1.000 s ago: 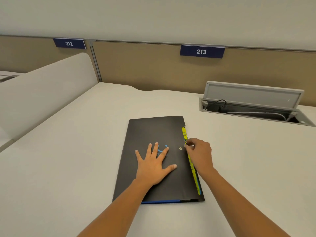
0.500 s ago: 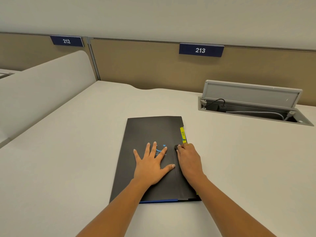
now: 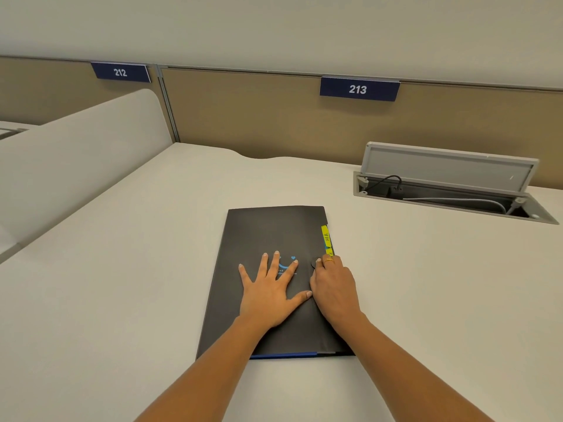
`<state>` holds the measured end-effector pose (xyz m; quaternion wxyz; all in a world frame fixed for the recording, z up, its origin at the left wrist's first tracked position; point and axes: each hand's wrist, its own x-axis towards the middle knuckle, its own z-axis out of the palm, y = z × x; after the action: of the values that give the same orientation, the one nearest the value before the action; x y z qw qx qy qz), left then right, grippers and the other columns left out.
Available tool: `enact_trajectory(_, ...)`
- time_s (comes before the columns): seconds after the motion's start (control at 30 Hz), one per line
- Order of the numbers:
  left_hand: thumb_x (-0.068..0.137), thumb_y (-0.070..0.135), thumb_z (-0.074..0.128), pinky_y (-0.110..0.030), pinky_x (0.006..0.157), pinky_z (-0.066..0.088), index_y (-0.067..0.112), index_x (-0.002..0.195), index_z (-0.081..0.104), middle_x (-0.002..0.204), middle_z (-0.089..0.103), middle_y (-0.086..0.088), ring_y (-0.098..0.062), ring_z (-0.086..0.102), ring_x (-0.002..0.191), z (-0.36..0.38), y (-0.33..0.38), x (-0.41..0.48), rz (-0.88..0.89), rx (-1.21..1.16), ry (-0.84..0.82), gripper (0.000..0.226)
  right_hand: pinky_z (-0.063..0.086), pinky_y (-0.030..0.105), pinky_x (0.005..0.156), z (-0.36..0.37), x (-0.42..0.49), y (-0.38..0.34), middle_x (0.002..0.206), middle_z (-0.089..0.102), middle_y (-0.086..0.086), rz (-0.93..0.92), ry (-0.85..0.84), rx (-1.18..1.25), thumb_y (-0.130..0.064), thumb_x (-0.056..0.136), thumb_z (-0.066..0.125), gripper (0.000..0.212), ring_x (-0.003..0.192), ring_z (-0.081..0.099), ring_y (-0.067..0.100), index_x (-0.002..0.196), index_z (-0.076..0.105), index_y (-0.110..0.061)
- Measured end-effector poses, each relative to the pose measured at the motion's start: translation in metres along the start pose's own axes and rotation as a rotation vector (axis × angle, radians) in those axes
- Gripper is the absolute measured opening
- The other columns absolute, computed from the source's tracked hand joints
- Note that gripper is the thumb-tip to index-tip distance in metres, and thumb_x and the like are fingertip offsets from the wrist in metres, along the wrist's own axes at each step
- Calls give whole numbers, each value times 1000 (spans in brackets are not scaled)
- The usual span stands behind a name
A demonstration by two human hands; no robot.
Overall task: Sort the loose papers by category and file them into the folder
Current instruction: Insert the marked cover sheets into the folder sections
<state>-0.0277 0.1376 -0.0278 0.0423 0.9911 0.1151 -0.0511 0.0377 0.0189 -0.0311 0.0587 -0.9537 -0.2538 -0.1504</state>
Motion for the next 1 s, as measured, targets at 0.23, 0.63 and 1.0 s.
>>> enact_trajectory(0.23, 77, 79, 11, -75, 99, -3, 47, 142, -8, 157, -9, -4, -36, -13, 142, -5, 7, -7, -114, -14, -18, 75, 53, 35, 59, 3, -10, 9, 92, 72, 3, 89, 34, -15, -29, 67, 79, 33, 83, 68, 21, 95, 74, -14)
enact_trajectory(0.63, 87, 70, 16, -68, 104, -7, 45, 143, -5, 157, -12, -3, -32, -17, 142, -4, 58, 8, 82, -26, -94, 65, 44, 46, 97, -7, -35, 70, 135, 55, 8, 200, -111, 62, -32, 93, 49, 41, 127, 49, 27, 129, 56, -14)
enact_trajectory(1.0, 90, 65, 16, -66, 106, -6, 38, 146, 0, 157, -8, 1, -23, -12, 144, 0, 64, 6, 90, -42, -60, 65, 22, 39, 114, -19, -37, 73, 156, 20, 2, 227, -262, 49, -28, 102, 23, 47, 145, 15, 20, 148, 21, -18)
